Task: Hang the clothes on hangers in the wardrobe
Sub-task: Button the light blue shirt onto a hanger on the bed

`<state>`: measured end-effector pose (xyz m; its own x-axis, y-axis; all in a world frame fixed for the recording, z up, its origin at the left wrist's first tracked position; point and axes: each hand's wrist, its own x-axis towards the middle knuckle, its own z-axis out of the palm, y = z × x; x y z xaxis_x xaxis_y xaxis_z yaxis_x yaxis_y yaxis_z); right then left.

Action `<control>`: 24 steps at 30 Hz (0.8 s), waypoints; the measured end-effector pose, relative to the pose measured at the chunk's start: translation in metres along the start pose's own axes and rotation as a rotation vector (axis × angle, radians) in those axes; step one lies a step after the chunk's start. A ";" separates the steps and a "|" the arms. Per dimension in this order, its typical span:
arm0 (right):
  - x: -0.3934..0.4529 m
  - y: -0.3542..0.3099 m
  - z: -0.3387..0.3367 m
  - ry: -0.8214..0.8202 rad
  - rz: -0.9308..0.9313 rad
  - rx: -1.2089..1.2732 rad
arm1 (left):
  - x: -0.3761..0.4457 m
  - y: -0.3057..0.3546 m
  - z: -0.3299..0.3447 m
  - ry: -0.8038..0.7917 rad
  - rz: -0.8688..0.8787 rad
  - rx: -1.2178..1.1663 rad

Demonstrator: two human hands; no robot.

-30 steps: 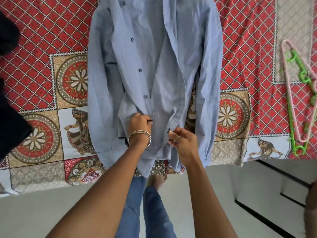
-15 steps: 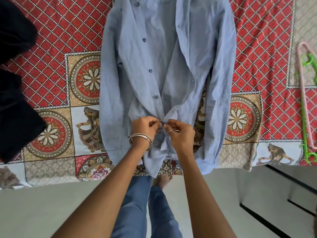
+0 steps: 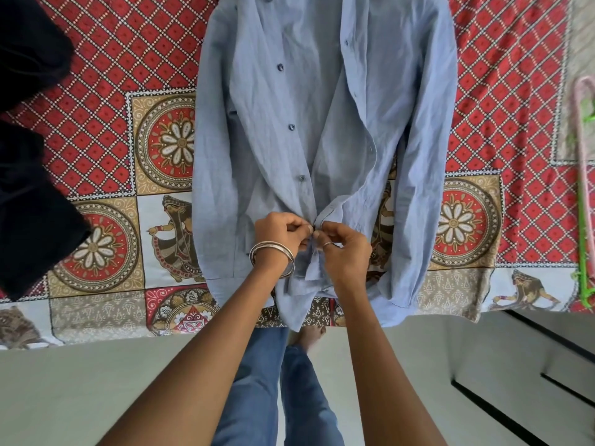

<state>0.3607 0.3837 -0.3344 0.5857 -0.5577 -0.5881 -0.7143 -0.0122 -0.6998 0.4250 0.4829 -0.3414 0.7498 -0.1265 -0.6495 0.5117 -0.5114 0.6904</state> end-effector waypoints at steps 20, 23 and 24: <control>0.018 0.009 -0.011 -0.253 0.112 0.388 | 0.011 0.003 -0.009 -0.091 -0.129 -0.093; 0.020 0.008 -0.010 -0.244 0.088 0.329 | 0.012 0.004 -0.011 -0.115 -0.137 -0.092; 0.020 0.007 -0.009 -0.224 0.075 0.285 | 0.012 0.004 -0.011 -0.124 -0.139 -0.090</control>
<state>0.3642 0.3652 -0.3477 0.6277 -0.3526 -0.6940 -0.6411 0.2714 -0.7178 0.4408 0.4887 -0.3430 0.6145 -0.1663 -0.7712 0.6467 -0.4536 0.6132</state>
